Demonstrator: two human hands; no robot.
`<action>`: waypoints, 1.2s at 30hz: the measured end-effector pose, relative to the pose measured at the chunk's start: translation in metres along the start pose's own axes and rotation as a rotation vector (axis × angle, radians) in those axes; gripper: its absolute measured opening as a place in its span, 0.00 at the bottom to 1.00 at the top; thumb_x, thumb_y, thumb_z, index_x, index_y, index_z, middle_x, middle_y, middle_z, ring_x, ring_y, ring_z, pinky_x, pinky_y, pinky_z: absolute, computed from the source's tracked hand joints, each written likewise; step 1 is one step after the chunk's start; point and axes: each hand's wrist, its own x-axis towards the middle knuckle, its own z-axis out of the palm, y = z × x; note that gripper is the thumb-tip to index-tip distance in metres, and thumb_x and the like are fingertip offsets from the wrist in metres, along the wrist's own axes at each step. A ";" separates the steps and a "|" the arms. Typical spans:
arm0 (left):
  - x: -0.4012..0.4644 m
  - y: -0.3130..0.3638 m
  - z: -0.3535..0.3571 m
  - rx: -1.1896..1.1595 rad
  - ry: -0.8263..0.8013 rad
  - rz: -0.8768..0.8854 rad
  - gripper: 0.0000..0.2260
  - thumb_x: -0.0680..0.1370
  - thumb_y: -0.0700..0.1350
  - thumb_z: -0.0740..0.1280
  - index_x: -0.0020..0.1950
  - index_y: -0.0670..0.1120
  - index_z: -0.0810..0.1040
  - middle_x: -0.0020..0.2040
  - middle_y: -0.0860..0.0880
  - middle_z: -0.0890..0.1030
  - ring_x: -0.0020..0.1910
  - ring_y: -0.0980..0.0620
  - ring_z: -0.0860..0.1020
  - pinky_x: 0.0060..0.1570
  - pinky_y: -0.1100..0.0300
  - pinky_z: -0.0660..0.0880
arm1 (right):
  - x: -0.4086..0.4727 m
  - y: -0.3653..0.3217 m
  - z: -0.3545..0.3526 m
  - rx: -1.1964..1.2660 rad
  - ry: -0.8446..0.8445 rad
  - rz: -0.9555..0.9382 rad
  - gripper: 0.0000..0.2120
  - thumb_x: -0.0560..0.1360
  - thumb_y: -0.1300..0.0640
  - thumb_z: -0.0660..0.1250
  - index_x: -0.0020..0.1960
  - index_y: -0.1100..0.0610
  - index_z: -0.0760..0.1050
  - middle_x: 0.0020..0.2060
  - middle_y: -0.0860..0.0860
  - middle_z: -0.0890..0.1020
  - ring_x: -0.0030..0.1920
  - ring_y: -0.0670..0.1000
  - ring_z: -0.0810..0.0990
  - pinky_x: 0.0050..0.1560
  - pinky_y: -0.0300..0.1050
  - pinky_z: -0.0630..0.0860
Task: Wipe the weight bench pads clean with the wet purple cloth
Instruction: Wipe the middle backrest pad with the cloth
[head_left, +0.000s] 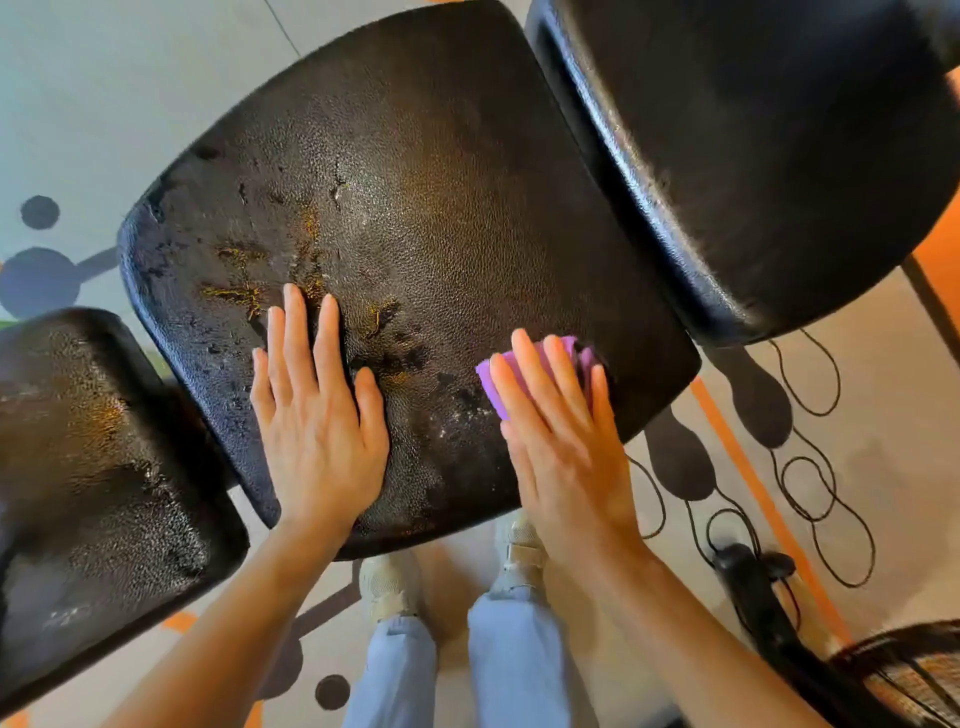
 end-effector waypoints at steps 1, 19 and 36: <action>0.000 0.000 0.000 0.001 0.004 -0.001 0.27 0.81 0.49 0.53 0.80 0.47 0.53 0.82 0.45 0.50 0.81 0.45 0.50 0.78 0.46 0.49 | -0.004 0.004 0.001 0.014 -0.002 -0.032 0.23 0.82 0.54 0.51 0.77 0.53 0.59 0.78 0.52 0.59 0.78 0.56 0.56 0.75 0.60 0.56; -0.001 -0.002 0.001 -0.021 0.024 0.035 0.26 0.83 0.49 0.53 0.81 0.47 0.52 0.82 0.45 0.49 0.81 0.45 0.49 0.78 0.47 0.48 | 0.067 0.050 -0.006 0.050 0.112 0.117 0.23 0.84 0.53 0.47 0.78 0.54 0.55 0.78 0.54 0.57 0.78 0.57 0.53 0.77 0.58 0.51; 0.000 -0.004 0.002 -0.022 0.024 0.032 0.27 0.83 0.49 0.53 0.81 0.47 0.51 0.82 0.45 0.49 0.81 0.45 0.48 0.78 0.48 0.47 | 0.031 0.063 -0.006 0.058 0.080 0.213 0.24 0.83 0.50 0.42 0.78 0.54 0.55 0.78 0.54 0.57 0.78 0.56 0.54 0.77 0.57 0.53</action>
